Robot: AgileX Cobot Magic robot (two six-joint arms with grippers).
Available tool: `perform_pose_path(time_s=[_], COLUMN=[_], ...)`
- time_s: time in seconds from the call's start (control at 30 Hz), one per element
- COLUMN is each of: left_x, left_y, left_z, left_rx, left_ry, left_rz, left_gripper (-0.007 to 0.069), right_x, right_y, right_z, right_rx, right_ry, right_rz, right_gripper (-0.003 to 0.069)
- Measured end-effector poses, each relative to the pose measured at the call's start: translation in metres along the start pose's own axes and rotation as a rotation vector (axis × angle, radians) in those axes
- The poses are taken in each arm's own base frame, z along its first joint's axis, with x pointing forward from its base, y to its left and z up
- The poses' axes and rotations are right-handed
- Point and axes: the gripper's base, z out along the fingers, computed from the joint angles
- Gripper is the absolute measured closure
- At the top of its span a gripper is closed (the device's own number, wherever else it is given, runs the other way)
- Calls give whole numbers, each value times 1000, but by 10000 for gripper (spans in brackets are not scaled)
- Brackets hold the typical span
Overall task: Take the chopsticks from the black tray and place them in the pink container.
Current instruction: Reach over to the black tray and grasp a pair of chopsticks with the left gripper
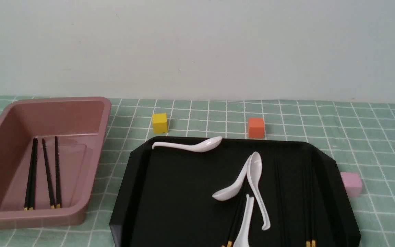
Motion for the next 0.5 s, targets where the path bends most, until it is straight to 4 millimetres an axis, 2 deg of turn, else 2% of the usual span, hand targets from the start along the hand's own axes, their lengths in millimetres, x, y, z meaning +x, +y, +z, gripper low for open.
perform_pose_path(time_s=[0.5], left_x=[0], left_y=[0], left_z=[0], left_rx=[0], left_ry=[0], left_rz=[0], left_gripper=[529], right_x=[0], right_y=[0], right_z=[0], right_rx=[0], right_ry=[0], right_rz=[0], right_gripper=[419])
